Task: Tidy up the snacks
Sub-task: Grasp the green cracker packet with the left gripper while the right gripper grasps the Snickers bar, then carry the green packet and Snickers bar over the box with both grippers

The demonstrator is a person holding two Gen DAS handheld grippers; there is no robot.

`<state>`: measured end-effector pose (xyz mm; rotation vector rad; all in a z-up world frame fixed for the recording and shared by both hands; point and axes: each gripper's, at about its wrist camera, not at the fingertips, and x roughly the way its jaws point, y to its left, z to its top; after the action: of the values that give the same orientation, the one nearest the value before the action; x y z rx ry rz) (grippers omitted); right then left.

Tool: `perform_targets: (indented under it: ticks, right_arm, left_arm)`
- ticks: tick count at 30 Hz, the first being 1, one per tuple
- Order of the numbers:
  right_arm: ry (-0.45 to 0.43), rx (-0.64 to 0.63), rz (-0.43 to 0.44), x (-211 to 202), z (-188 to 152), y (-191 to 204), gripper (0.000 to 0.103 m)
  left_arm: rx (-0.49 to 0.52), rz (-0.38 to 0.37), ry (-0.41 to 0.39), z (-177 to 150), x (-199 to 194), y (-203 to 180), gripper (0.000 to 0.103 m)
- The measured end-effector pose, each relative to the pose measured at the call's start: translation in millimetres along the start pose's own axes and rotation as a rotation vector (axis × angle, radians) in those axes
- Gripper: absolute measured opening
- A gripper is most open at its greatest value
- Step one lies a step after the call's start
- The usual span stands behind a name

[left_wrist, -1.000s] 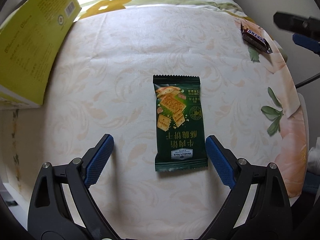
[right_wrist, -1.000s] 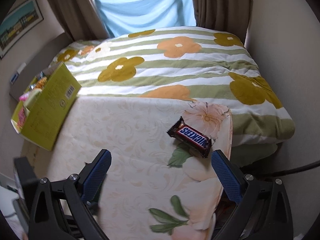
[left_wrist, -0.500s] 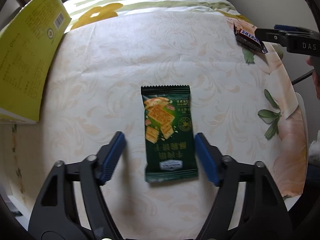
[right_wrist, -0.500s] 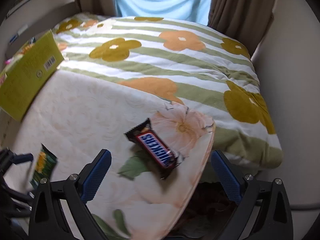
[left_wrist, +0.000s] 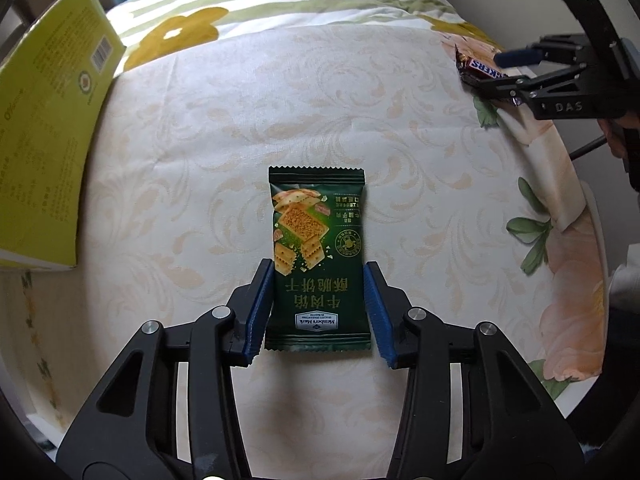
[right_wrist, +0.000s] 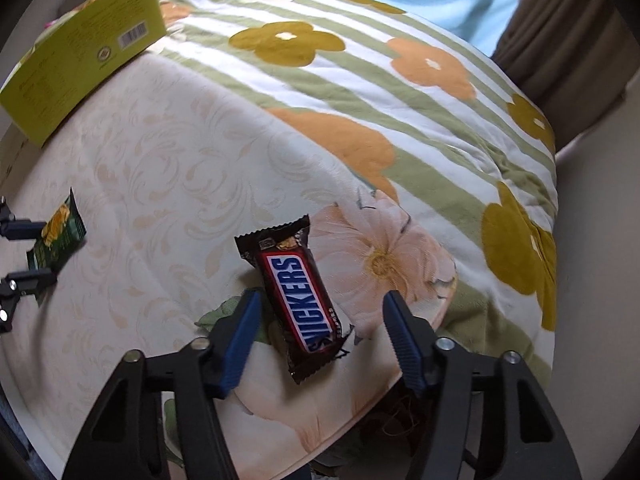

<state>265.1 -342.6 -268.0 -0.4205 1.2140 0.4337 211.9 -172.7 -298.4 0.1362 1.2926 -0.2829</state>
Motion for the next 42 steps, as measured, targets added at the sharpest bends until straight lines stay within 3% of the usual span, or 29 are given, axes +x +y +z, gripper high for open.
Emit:
perform_targets:
  ticks: [3,8,14,24,33,42]
  right_arm:
    - [0.016,-0.005,0.049,2.9,2.7,2.2,0.031]
    - [0.012,0.007,0.073,0.6,6.0,9.1,0.029]
    - [-0.069,0.124,0.13,-19.8,14.6,13.7,0.029]
    - [-0.246,0.267,0.157,-100.1,53.7,37.7,0.029]
    - [-0.363,0.335,0.156,-163.7,109.0,88.7,0.029]
    - [-0.407,0.379,0.18,-175.0,179.2,165.8,0.029]
  left_arm:
    - [-0.045,-0.032,0.009,0.9,-2.0,8.3,0.041]
    - [-0.104,-0.056,0.006,2.0,-8.5,21.6,0.041]
    - [-0.119,-0.057,-0.053,11.4,-36.8,29.9,0.041]
    - [-0.126,-0.046,-0.263,45.2,-130.0,64.3,0.041]
    - [-0.153,-0.037,-0.415,63.1,-199.3,144.3,0.041]
    - [-0.194,-0.011,-0.427,66.6,-220.6,263.1,0.041]
